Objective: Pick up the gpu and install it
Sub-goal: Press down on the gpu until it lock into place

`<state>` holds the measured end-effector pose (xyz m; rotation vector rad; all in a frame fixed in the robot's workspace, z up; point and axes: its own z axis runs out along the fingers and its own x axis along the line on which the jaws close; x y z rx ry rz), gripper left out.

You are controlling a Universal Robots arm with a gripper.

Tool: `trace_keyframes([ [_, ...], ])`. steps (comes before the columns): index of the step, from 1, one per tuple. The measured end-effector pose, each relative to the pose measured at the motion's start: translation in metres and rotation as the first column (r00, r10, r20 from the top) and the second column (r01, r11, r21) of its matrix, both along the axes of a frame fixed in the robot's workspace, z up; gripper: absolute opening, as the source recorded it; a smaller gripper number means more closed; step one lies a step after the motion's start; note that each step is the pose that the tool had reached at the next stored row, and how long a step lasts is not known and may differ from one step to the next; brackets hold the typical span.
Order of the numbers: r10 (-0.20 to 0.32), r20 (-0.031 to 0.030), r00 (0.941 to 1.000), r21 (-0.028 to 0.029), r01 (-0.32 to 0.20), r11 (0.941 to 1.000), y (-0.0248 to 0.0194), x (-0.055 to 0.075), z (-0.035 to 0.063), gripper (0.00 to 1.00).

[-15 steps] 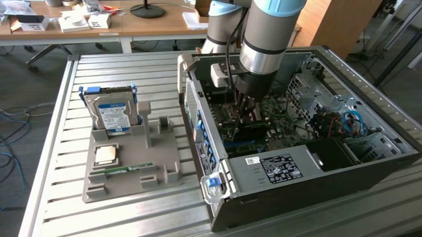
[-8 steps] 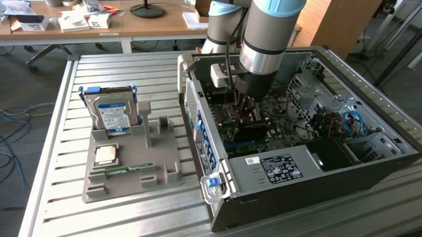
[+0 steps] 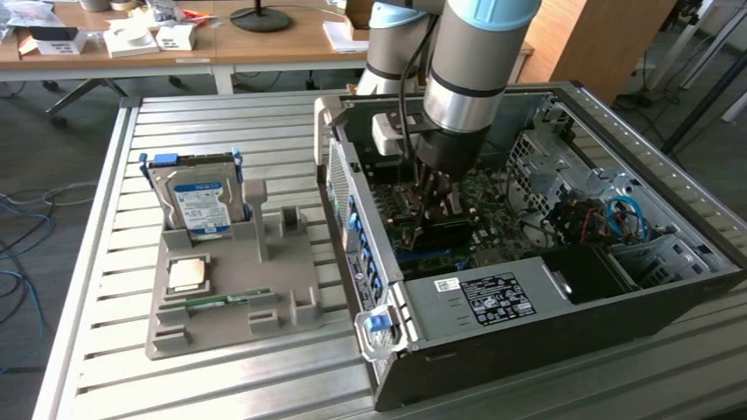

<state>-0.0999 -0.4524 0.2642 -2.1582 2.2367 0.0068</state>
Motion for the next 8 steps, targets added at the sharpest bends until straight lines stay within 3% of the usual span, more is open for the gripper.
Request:
trace_keyframes([
  [8,0.000,0.0000,1.0000,-0.0002,0.000,1.0000,0.0000,-0.0010,-0.0019,0.11],
])
